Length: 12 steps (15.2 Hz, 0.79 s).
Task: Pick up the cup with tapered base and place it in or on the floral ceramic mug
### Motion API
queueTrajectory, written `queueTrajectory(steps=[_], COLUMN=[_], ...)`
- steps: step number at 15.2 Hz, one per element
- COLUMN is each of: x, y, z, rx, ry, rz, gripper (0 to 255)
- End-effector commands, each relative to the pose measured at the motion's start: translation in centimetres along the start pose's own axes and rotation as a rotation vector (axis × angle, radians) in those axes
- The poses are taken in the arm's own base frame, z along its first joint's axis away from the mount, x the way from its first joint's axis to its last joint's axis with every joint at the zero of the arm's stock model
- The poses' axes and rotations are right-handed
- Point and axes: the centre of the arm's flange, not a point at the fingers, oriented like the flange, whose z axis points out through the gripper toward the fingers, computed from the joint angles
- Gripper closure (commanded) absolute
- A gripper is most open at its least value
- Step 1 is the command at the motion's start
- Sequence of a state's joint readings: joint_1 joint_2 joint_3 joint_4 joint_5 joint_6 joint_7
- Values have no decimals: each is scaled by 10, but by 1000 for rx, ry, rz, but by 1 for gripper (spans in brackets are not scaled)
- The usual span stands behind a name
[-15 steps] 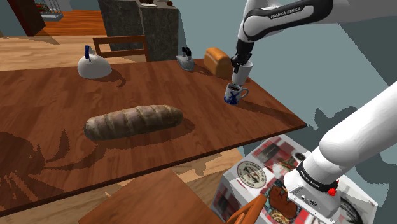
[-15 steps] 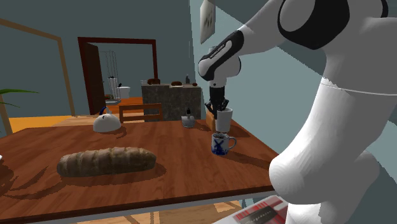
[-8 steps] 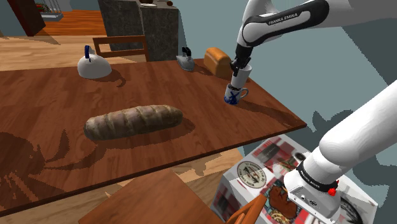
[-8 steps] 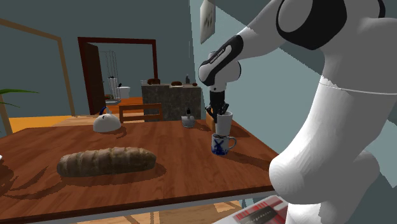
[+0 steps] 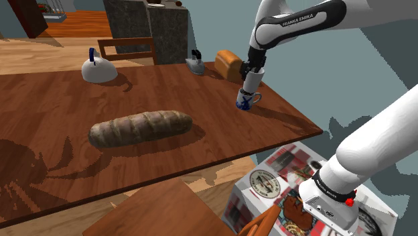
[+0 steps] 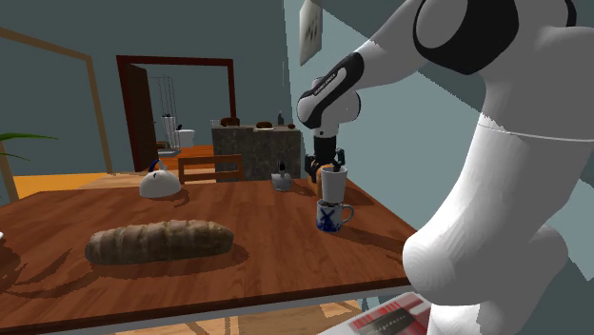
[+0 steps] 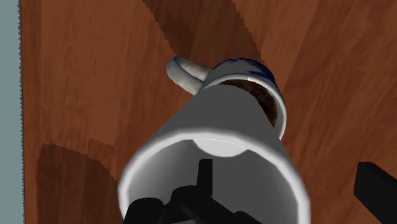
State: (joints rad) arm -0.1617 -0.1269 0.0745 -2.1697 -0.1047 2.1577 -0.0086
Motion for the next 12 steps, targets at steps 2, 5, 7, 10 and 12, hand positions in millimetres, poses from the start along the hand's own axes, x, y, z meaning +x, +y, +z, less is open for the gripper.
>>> queueTrajectory(steps=[2, 5, 7, 10, 12], x=[0, 0, 0, 0, 0], y=[0, 0, 0, 0, 0], z=[-13, -50, -50, -50, -50], rx=[0, 0, 0, 0, 0], ry=[0, 0, 0, 0, 0], rz=[0, 0, 0, 0, 0], gripper=[0, 0, 0, 0, 0])
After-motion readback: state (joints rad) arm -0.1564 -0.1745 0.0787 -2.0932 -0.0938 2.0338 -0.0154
